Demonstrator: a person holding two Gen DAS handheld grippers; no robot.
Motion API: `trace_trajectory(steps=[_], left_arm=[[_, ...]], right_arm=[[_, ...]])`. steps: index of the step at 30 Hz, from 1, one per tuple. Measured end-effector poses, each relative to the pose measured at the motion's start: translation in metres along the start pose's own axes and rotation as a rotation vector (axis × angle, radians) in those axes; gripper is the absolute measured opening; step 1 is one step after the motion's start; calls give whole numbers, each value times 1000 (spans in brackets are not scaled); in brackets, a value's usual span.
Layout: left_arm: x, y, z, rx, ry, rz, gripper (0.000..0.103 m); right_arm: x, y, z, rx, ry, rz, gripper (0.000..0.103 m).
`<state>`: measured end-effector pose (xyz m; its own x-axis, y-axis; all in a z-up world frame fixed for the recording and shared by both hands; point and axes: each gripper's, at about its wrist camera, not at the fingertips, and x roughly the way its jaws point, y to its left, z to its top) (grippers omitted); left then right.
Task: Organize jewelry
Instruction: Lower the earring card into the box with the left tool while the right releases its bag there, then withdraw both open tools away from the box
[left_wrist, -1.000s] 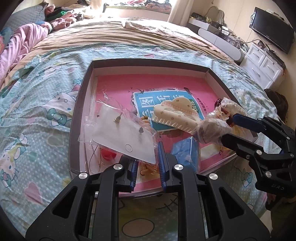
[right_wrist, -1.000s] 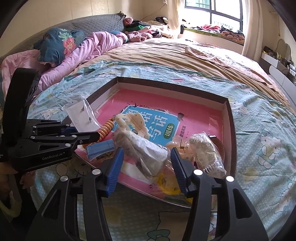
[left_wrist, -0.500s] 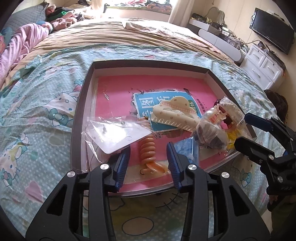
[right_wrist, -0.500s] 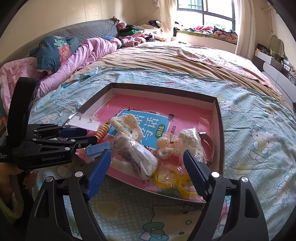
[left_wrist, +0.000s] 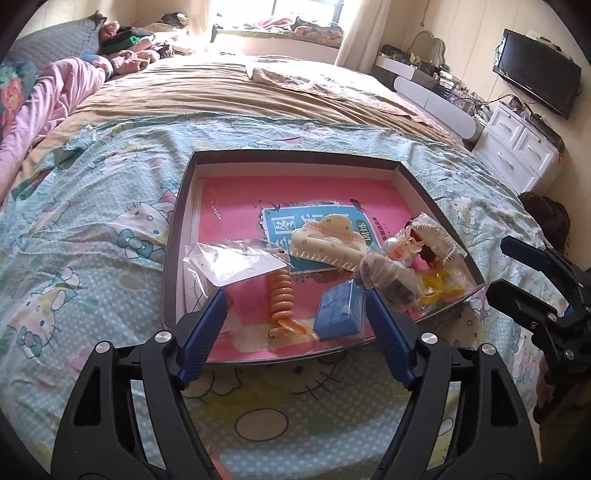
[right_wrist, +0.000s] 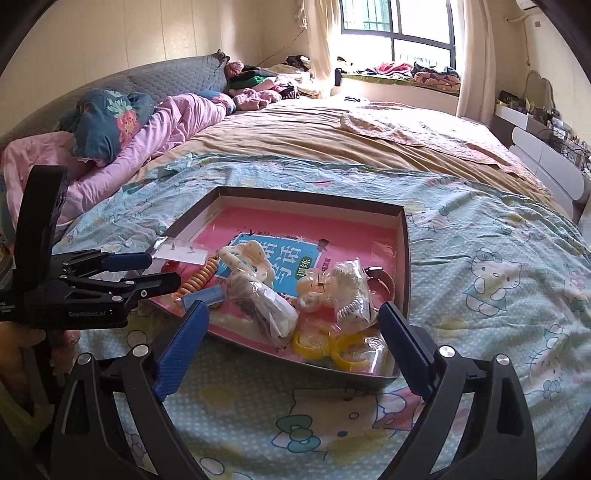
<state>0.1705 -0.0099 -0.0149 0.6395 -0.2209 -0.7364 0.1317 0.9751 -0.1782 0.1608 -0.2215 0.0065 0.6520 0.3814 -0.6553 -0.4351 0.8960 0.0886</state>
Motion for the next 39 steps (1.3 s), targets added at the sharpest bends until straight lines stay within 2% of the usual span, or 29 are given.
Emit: trace_trajectory(steps=[3, 5, 7, 17, 26, 39], left_arm=[[-16, -3, -2, -10, -25, -6, 78], [-29, -6, -5, -18, -51, -12, 91], [-40, -10, -8, -17, -74, -9, 93], [-75, -23, -36, -26, -112, 25, 93], [-82, -20, -63, -25, -101, 54, 93], [-82, -26, -73, -7, -104, 80, 93]], right_arm=[[-15, -1, -2, 4, -24, 0, 98], [-24, -2, -3, 7, -37, 5, 98], [-32, -2, -4, 10, -50, 5, 98], [-61, 0, -31, 54, -77, 14, 98], [-68, 5, -59, 102, -62, -21, 98], [-69, 21, -71, 99, -37, 15, 98]])
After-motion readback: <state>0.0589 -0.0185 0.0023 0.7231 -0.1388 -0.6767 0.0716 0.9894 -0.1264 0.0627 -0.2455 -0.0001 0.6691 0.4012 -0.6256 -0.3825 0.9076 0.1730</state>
